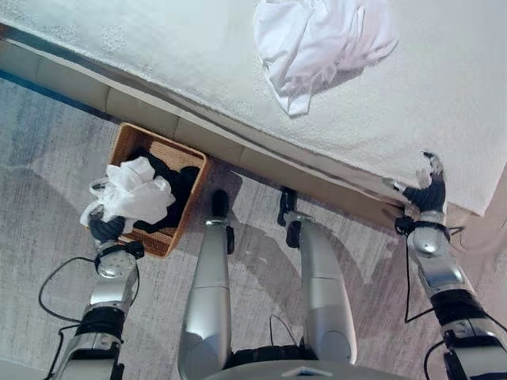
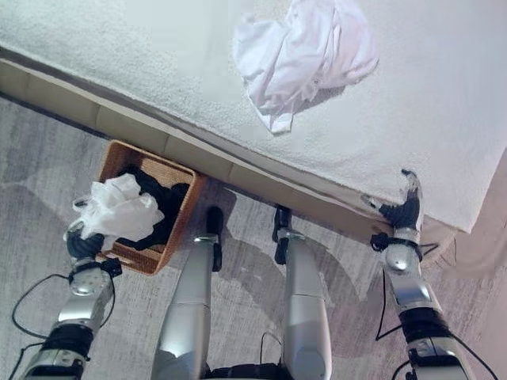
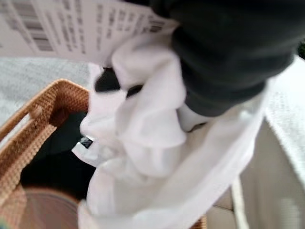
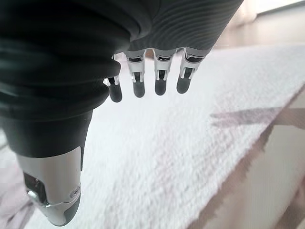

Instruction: Pick up clothes into the bucket

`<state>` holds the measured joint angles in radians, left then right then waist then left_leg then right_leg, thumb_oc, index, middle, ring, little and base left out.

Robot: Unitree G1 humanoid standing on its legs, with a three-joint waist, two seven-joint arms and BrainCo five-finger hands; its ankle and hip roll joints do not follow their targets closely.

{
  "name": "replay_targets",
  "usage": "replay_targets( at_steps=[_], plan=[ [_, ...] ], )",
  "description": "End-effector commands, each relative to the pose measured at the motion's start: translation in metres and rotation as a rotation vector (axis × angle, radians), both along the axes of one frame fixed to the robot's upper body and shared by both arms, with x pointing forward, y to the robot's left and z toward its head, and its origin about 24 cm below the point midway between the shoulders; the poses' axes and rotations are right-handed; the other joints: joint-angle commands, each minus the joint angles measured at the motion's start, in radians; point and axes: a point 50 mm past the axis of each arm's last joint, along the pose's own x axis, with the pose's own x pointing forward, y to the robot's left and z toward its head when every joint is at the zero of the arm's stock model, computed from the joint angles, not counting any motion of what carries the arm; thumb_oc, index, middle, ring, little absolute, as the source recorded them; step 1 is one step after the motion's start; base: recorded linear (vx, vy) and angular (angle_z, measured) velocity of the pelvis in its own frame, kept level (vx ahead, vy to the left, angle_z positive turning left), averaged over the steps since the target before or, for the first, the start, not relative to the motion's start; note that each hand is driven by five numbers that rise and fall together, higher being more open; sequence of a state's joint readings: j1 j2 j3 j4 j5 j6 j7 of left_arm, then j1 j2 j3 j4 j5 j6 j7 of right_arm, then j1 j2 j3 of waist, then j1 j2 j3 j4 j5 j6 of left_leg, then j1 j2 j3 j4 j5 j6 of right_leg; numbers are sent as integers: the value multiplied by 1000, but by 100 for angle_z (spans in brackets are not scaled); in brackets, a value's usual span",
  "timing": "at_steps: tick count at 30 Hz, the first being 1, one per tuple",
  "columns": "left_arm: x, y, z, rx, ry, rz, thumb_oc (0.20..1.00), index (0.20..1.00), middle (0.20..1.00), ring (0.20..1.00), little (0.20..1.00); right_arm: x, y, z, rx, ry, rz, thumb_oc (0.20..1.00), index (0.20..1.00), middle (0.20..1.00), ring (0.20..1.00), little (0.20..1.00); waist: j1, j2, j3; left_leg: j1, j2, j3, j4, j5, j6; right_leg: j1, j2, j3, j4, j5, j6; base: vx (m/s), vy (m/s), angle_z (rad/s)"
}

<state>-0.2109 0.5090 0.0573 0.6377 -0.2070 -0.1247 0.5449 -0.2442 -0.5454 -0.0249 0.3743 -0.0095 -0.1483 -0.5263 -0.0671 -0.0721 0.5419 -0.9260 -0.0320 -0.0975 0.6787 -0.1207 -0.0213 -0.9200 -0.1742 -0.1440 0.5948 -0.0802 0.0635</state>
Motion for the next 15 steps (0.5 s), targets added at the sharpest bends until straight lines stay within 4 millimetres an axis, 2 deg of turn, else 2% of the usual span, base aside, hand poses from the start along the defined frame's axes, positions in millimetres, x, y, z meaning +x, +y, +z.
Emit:
replay_targets(
  at_steps=[1,3,4,8,9,11,12,13,15],
  plan=[
    [-11,24,1,122,94,104,1000,1000,1000,1000,1000,1,-5,41,-58,-184,-21,1000,1000,1000,1000,1000,14,-16,-22,14,-1,6,45,-73,18,55,-27,42,59,-66,55,0,0,0],
    [-10,24,2,135,99,99,1000,1000,1000,1000,1000,3,-4,46,-59,-203,-20,1000,1000,1000,1000,1000,15,-15,-22,16,0,4,38,-71,18,54,-28,41,54,-64,55,3,-13,-4],
    [-11,24,1,147,118,98,1000,1000,1000,1000,1000,9,-2,60,-69,-244,-15,1000,1000,1000,1000,1000,20,-11,-22,17,0,5,26,-67,16,53,-27,39,45,-60,56,0,0,0],
    [-15,24,-1,158,136,97,1000,1000,1000,1000,1000,25,1,91,-125,-298,-2,1000,1000,1000,1000,1000,35,3,-22,27,-4,6,-2,-57,12,57,-28,40,23,-52,55,-3,-1,4],
    [-15,24,-1,157,135,98,1000,1000,1000,1000,1000,26,2,91,-126,-299,0,1000,1000,1000,1000,1000,33,3,-22,26,-4,6,-3,-56,12,57,-28,40,23,-52,55,0,0,0],
    [-18,24,-2,162,143,91,1000,1000,1000,1000,1000,34,0,110,-157,-317,-2,1000,1000,1000,1000,1000,45,9,-22,28,-8,7,-14,-51,9,56,-31,38,17,-49,54,-1,1,2],
    [-20,21,-6,156,148,77,1000,1000,1000,1000,1000,44,-2,131,-191,-329,-8,1000,1000,1000,1000,1000,57,16,-22,28,-11,5,-30,-43,8,56,-32,36,5,-42,53,0,0,0],
    [-21,21,-6,152,147,79,1000,1000,1000,1000,1000,46,-1,132,-193,-330,-5,1000,1000,1000,1000,1000,54,17,-22,28,-11,5,-31,-43,7,56,-31,35,3,-41,53,0,0,0],
    [-23,19,-10,150,160,58,1000,1000,1000,1000,1000,59,-1,157,-236,-319,-14,1000,1000,1000,1000,1000,76,25,-22,27,-14,2,-52,-31,5,56,-34,30,-10,-36,52,0,0,0]
  ],
)
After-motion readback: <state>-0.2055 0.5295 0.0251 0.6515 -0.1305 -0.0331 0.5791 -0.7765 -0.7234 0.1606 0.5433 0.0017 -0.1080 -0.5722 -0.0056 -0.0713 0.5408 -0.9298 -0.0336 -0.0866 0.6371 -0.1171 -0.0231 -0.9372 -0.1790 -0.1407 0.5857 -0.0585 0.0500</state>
